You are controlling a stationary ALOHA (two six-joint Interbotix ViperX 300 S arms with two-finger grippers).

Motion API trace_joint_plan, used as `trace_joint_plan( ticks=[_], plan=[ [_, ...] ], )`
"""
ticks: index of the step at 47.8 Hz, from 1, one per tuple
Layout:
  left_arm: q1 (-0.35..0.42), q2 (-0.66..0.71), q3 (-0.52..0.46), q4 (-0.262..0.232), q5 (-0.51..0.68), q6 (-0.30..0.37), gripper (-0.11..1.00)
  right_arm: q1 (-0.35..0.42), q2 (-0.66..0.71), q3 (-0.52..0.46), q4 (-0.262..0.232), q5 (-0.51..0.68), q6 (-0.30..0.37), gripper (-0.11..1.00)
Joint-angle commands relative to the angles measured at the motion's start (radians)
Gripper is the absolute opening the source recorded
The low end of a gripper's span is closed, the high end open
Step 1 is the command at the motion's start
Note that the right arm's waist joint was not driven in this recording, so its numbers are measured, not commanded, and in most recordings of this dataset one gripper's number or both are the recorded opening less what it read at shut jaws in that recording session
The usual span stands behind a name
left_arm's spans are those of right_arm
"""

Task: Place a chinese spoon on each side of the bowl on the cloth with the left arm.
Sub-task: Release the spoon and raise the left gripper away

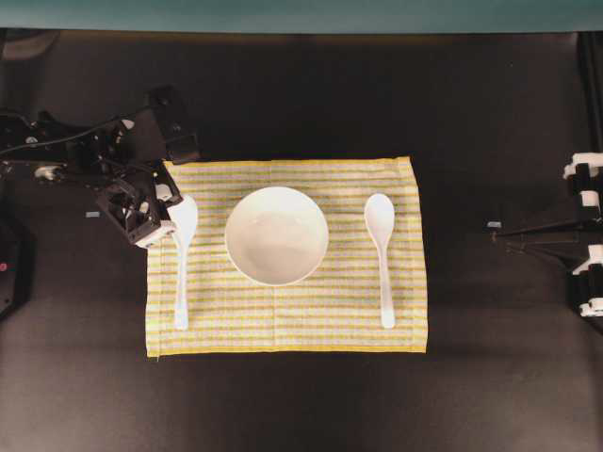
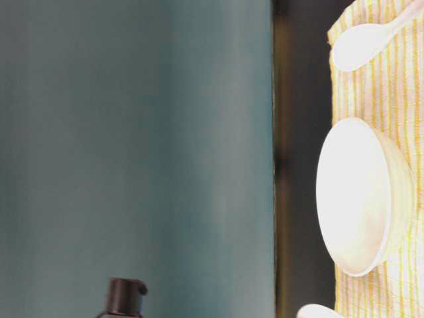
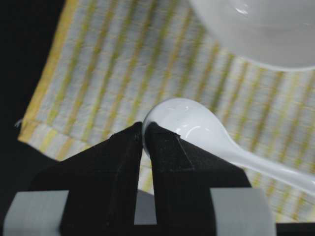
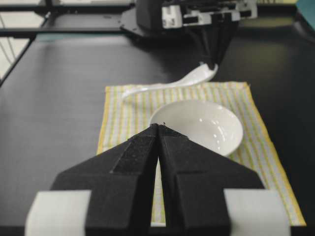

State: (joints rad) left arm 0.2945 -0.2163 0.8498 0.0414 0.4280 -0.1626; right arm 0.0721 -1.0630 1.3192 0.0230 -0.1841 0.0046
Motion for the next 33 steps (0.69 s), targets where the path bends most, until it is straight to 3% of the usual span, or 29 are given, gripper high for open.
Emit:
trace_joint_plan(
  ticks=[1,10,24,28,33],
  plan=[
    [0.015,0.000,0.028,0.003,-0.091,0.002,0.06,0.000,0.005,0.000,0.003,-0.009,0.003,0.00],
    [0.015,-0.002,0.086,0.003,-0.227,-0.006,0.05,0.000,0.005,0.003,0.003,-0.011,0.003,0.00],
    [0.015,0.002,0.110,0.003,-0.253,-0.038,0.06,0.000,0.005,0.003,0.003,-0.011,0.003,0.00],
    [0.015,0.003,0.112,0.003,-0.261,-0.041,0.18,0.000,0.005,0.003,0.003,-0.011,0.003,0.00],
    [0.015,0.002,0.114,0.003,-0.278,-0.040,0.47,0.000,0.005,0.003,0.003,-0.011,0.003,0.00]
  ],
)
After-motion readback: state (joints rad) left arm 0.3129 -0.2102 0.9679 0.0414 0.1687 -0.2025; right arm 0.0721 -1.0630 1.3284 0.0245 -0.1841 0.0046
